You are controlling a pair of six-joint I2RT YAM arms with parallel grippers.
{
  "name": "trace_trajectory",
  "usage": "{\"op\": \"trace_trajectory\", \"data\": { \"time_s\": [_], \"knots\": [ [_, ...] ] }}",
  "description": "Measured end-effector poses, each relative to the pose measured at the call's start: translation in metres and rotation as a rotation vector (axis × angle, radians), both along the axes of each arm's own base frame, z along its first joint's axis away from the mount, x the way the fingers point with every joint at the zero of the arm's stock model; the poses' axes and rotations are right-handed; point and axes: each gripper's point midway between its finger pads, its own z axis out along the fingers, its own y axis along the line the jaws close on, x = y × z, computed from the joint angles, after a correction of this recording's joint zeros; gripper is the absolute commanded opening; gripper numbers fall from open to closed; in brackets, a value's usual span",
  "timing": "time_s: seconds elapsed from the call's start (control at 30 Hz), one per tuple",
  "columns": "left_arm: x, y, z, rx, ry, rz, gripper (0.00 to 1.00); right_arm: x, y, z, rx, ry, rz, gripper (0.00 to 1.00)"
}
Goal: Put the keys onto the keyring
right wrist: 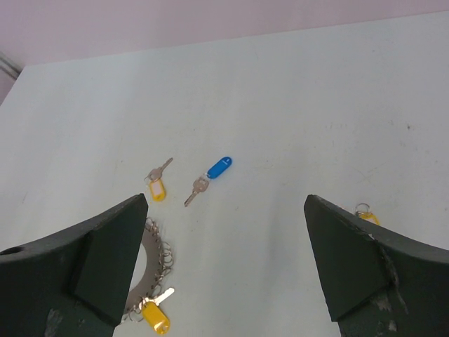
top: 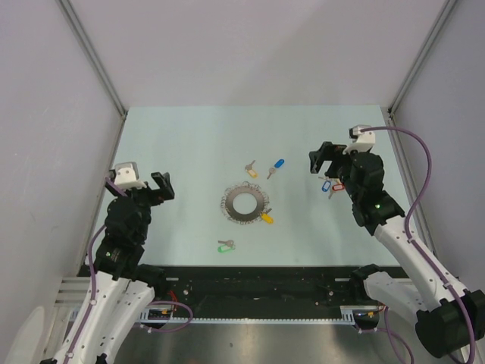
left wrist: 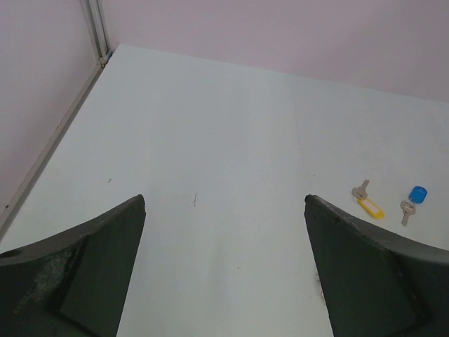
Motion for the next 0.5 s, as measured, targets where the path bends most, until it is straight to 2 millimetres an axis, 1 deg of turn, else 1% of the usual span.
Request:
{"op": "trace_trajectory", "data": {
  "time_s": [0.2,0.3,0.5],
  "knots": [
    [0.000,0.000,-0.002,0.000,0.001,-0.001,1.00,-0.009,0.019,-0.010,0.013,0.047,0.105,1.00],
    [-0.002,0.000,0.000,-0.002,-0.006,-0.002,1.00,-0.019,0.032,-0.022,0.003,0.097,0.164,1.00],
    [-0.007,0.000,0.003,-0.008,-0.020,-0.010,1.00,-0.036,0.048,-0.038,-0.026,0.162,0.221,0.97]
  ]
}}
